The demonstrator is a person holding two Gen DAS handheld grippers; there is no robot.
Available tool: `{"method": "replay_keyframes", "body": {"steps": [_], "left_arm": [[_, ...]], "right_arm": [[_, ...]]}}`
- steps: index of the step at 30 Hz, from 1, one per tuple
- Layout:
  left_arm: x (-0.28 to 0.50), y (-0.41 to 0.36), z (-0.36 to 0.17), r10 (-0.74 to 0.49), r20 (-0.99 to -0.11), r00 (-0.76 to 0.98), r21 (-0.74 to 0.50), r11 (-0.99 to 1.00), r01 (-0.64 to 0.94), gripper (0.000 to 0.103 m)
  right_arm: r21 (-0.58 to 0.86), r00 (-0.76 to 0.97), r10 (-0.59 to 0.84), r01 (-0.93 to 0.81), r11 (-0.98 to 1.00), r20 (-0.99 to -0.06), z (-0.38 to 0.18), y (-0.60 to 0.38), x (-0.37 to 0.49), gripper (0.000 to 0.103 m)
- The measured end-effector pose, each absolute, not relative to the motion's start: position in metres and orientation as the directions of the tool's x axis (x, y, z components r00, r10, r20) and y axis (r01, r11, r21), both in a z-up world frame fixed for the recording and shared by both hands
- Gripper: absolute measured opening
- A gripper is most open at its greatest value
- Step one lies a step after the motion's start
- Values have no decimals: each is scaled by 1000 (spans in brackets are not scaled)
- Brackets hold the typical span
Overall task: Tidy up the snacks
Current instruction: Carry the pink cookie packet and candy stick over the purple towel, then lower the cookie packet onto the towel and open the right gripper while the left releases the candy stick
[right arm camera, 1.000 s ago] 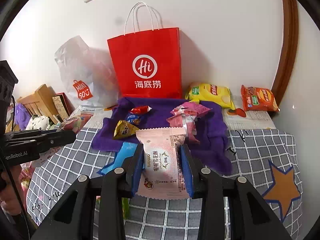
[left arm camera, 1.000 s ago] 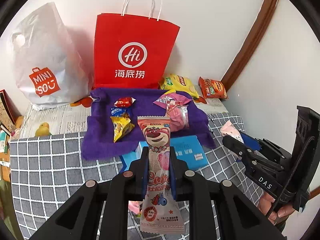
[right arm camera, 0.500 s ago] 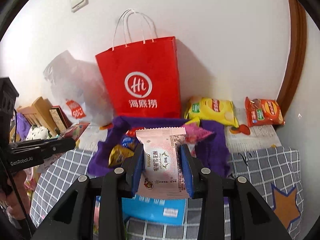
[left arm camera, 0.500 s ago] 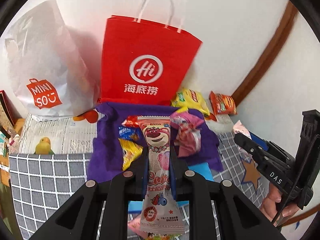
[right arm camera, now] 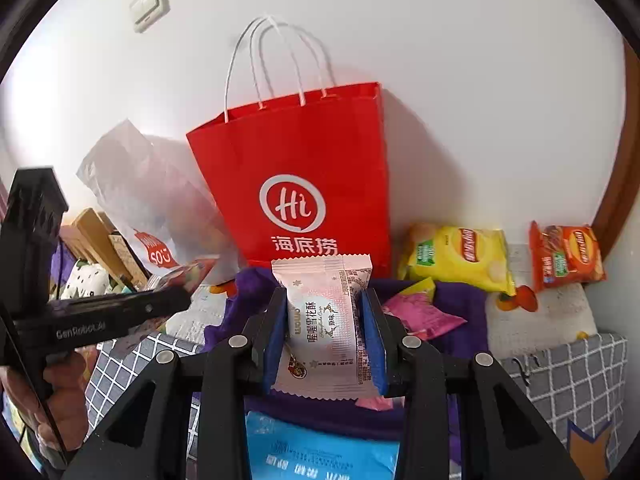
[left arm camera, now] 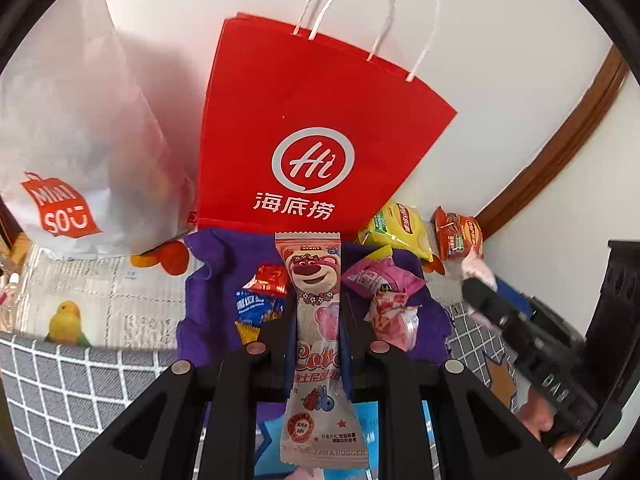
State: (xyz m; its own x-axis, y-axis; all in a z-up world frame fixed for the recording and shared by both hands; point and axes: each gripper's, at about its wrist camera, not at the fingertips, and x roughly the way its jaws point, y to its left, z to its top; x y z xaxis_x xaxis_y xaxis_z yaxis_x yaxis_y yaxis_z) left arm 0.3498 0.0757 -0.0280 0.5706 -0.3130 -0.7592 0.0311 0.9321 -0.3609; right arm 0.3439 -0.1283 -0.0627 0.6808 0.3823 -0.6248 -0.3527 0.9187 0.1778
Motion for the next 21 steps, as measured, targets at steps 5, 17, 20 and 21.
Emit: {"method": "replay_keyframes", "body": {"steps": [5, 17, 20, 21], "left_arm": [[372, 82, -54, -293, -784, 548, -352, 936, -2, 17], [398, 95, -107, -325, -845, 425, -387, 920, -66, 17], [401, 93, -113, -327, -851, 410, -388, 919, -71, 17], [402, 92, -114, -327, -852, 408, -387, 919, -70, 17]], "right_arm": [[154, 622, 357, -357, 921, -696, -93, -118, 366, 36], [114, 484, 332, -425, 898, -810, -151, -83, 384, 36], [86, 453, 303, -439, 895, -838, -163, -74, 384, 36], [75, 452, 294, -442, 894, -842, -166, -72, 383, 36]]}}
